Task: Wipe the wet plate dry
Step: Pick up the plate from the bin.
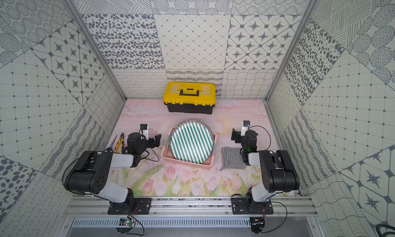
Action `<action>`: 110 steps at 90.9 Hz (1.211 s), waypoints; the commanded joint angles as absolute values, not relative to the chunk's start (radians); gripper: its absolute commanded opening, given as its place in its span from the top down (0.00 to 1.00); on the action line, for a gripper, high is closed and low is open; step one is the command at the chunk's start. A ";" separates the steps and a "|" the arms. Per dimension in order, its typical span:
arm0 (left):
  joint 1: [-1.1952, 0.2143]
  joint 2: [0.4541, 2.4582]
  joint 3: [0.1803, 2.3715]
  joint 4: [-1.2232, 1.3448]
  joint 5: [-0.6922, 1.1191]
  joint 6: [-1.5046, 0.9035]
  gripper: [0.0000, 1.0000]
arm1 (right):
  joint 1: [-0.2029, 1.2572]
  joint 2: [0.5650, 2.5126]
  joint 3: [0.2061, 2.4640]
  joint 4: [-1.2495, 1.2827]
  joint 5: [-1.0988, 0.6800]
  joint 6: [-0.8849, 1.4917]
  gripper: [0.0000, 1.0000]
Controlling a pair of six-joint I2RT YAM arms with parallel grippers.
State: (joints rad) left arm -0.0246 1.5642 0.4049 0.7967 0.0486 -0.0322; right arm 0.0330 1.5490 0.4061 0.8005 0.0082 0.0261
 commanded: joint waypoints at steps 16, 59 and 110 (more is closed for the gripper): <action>-0.021 1.570 0.411 0.838 0.049 -0.043 0.00 | 0.037 1.549 0.416 0.823 0.005 0.016 0.03; -0.019 1.483 0.497 0.606 0.084 -0.024 0.00 | 0.050 1.492 0.446 0.752 0.019 0.009 0.03; -0.030 1.256 0.919 -0.658 0.623 0.203 0.02 | 0.184 1.215 0.872 -0.198 -0.278 0.514 0.09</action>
